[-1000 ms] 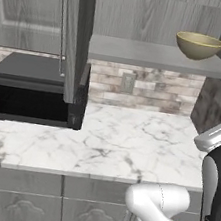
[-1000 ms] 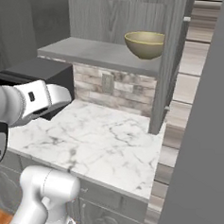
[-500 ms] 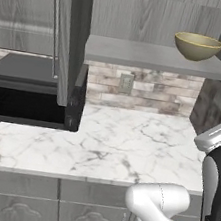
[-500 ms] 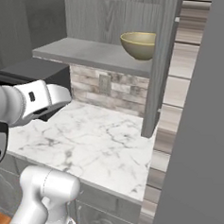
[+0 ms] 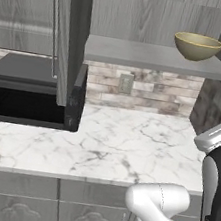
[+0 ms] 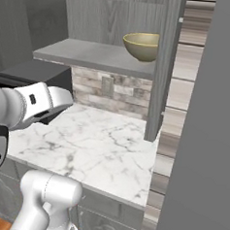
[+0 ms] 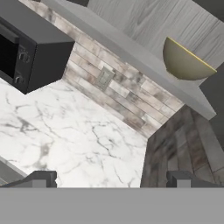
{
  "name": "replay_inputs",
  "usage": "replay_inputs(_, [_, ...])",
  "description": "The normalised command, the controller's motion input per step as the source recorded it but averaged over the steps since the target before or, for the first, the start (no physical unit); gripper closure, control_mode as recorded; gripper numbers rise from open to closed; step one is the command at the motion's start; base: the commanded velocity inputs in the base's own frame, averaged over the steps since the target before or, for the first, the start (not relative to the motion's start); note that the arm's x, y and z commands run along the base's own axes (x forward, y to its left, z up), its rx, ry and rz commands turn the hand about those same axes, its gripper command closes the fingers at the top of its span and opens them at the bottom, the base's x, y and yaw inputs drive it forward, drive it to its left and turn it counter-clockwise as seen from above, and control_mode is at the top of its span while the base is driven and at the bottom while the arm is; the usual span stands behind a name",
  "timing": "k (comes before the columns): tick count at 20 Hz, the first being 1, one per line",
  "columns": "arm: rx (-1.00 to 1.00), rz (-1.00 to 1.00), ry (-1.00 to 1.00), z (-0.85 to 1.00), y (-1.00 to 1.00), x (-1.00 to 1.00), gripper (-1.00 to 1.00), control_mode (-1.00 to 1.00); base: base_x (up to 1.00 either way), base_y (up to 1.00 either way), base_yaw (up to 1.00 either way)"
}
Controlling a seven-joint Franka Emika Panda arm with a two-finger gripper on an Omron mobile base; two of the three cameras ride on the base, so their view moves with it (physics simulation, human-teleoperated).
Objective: Move the bowls from the cabinet to the plates on the dining table.
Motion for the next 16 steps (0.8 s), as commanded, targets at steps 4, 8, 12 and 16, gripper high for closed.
replay_inputs(4, [0.0, 0.0, 0.0, 0.0, 0.0, 0.0, -1.0, 1.0, 0.0, 0.0, 0.0])
replay_inputs(8, [0.0, 0.0, 0.0, 0.0, 0.0, 0.0, -1.0, 1.0, 0.0, 0.0, 0.0])
replay_inputs(12, [0.0, 0.0, 0.0, 0.04, 0.0, -0.01, -1.0, -1.0, -0.01, 0.0, 0.0])
replay_inputs(16, [0.0, -0.03, -0.01, 0.24, 0.0, -0.04, -1.0, -1.0, 0.0, 0.0, 0.0])
